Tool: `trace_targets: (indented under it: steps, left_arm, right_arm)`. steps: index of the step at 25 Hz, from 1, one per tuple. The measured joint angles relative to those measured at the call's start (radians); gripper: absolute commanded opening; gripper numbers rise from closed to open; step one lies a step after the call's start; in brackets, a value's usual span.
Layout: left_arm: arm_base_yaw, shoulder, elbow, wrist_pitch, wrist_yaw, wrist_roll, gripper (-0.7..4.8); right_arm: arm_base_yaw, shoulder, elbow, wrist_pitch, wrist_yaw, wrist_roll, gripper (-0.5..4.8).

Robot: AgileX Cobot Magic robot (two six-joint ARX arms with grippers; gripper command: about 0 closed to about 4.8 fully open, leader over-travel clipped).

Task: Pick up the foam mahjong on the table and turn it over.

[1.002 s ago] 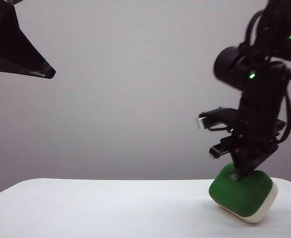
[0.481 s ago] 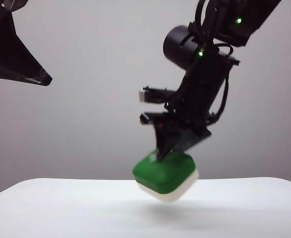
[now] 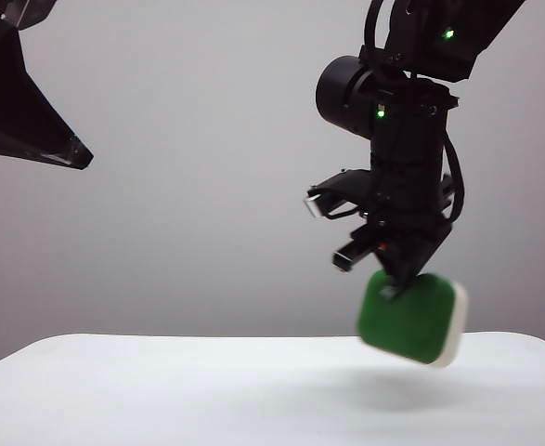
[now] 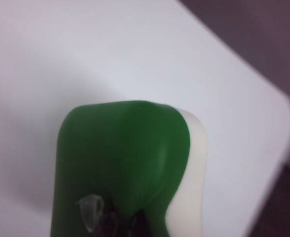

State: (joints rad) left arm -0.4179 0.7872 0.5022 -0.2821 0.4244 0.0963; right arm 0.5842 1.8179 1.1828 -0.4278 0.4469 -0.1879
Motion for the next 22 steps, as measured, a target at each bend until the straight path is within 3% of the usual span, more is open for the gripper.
trace_targets:
  steps: [7,10,12,14,15,16,17,22]
  left_arm:
    - [0.0,0.0,0.0,0.0,0.0,0.0,0.17]
    - [0.0,0.0,0.0,0.0,0.0,0.0,0.17]
    - [0.0,0.0,0.0,-0.001,0.0,0.0,0.17]
    - [0.0,0.0,0.0,0.0,0.0,0.0,0.17]
    - [0.0,0.0,0.0,-0.001,0.0,0.0,0.17]
    - [0.0,0.0,0.0,-0.001,0.0,0.0,0.17]
    - [0.0,0.0,0.0,-0.006,0.0,0.0,0.17]
    - [0.0,0.0,0.0,-0.01,0.0,0.0,0.17]
  right_arm:
    - [0.009,0.148,0.004,0.023,0.086,-0.023,-0.07]
    - [0.023,0.166,0.014,0.024,0.072,0.005,0.02]
    - [0.033,0.169,0.015,0.027,-0.021,0.034,0.28]
    - [0.032,0.161,0.016,0.037,-0.16,0.058,1.01]
    - [0.031,0.159,0.017,0.044,-0.223,0.072,1.71]
    - [0.032,0.166,0.019,0.044,-0.353,0.125,2.06]
    - [0.033,0.185,0.021,0.045,-0.45,0.152,2.24]
    - [0.032,0.175,0.026,0.072,-0.544,0.187,2.24]
